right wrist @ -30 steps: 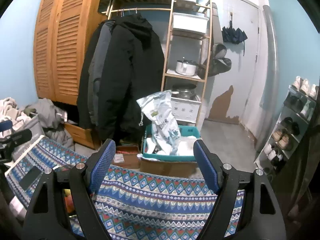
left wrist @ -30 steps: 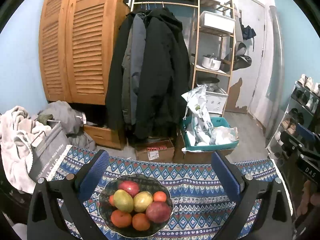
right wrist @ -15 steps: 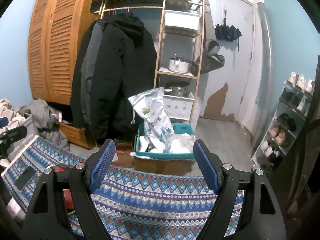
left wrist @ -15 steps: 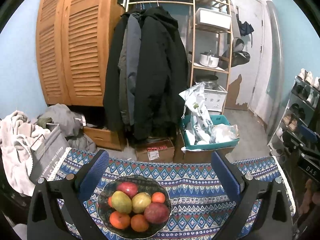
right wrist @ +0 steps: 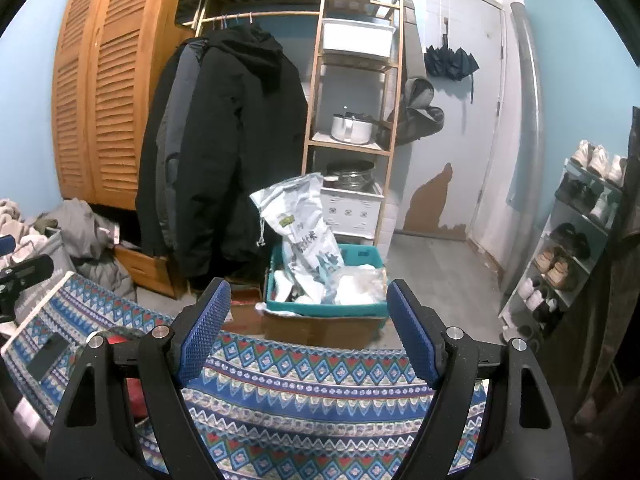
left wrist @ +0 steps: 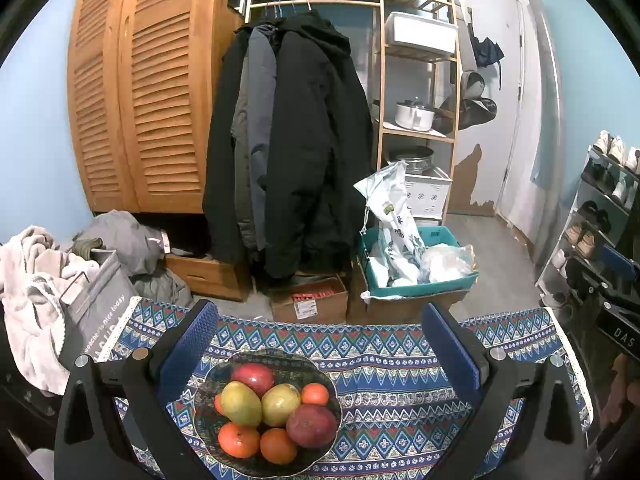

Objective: Organize fruits

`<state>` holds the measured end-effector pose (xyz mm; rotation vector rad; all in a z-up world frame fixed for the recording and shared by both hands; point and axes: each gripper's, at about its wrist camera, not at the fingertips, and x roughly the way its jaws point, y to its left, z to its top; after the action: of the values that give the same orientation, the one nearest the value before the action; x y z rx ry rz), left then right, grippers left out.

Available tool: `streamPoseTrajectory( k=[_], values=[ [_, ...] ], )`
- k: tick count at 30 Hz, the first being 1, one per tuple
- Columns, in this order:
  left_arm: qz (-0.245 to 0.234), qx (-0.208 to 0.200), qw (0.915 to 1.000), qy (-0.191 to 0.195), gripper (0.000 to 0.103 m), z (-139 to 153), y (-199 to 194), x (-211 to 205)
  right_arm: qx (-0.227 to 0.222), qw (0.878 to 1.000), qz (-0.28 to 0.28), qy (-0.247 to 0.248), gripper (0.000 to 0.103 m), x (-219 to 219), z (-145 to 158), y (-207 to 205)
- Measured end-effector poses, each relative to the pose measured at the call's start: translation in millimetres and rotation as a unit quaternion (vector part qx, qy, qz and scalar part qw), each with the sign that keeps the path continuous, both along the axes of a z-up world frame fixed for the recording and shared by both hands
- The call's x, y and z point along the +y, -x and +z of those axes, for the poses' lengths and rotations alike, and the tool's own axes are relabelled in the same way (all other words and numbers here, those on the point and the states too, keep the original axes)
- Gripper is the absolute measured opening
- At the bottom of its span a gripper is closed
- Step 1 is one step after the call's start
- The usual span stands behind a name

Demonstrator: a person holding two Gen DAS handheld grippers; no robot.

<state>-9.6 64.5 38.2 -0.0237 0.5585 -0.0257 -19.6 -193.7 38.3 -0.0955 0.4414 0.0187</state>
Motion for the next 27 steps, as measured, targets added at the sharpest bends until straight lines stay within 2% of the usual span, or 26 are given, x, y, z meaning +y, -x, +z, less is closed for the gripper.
streamPoseTrajectory(
  k=[27],
  values=[
    [0.000, 0.004, 1.0000, -0.001, 0.102, -0.1, -0.6, 0.0, 0.001, 1.000, 0.002, 0.002, 0.079, -0.4, 0.4, -0.3]
  ],
)
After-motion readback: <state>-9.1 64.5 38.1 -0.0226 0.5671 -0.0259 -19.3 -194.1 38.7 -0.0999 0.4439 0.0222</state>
